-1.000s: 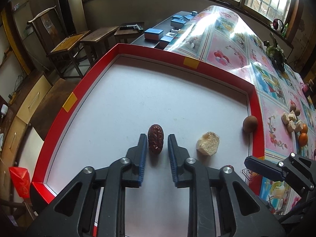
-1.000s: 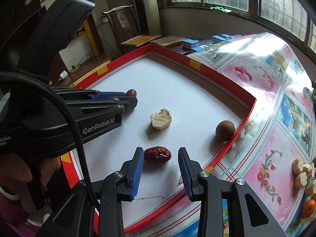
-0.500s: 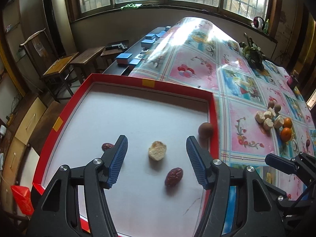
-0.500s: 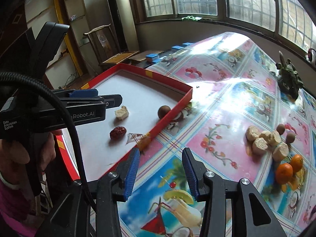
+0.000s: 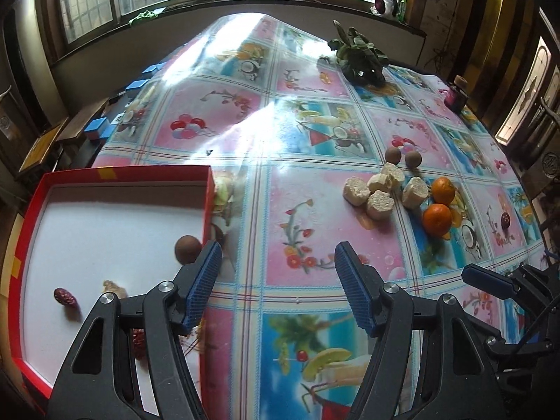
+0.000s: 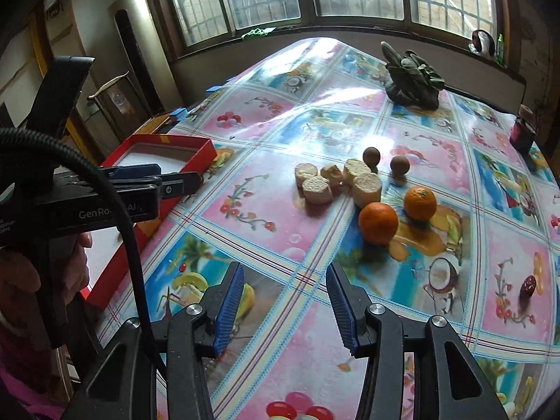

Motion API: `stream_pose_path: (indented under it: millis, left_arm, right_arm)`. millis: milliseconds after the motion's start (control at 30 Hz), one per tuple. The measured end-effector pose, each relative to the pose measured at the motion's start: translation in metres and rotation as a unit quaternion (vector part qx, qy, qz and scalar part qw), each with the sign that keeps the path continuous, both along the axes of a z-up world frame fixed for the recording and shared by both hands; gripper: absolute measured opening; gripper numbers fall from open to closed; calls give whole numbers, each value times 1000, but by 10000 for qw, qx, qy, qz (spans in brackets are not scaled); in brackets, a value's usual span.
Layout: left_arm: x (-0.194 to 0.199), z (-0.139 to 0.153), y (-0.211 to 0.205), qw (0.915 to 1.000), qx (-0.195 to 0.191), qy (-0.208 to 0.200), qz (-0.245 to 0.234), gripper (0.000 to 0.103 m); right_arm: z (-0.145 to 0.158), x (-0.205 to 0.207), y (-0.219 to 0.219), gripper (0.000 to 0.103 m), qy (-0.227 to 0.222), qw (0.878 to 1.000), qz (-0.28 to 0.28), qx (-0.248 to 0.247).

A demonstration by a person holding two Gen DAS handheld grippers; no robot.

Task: Organize fruits
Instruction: 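Move both open grippers from the red tray back to the fruit pile, then grasp a white bread slice with the left gripper while the right grasps an orange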

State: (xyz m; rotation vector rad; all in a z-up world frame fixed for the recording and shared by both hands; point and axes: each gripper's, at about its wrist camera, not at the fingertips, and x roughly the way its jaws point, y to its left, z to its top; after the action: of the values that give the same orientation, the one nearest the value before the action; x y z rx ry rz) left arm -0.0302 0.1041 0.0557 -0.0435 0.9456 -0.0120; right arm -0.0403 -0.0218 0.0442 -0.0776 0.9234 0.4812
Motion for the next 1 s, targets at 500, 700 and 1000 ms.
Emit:
stream_pose_path:
  millis: [500,700,1000]
  left_arm:
    - [46,-28,-70,9972,220,259,-670,68]
    - [61,-38,-84,9963,82,360,-771,66]
    - [73,-40,-85,9968,44,313,-732,28]
  right_arm:
    - [-6,10,-37,48,95,9994,-250,229]
    - [-11,16,-51,48,173,9984,-366,393]
    - [-15,26,-59,48,214,9975,-537,417]
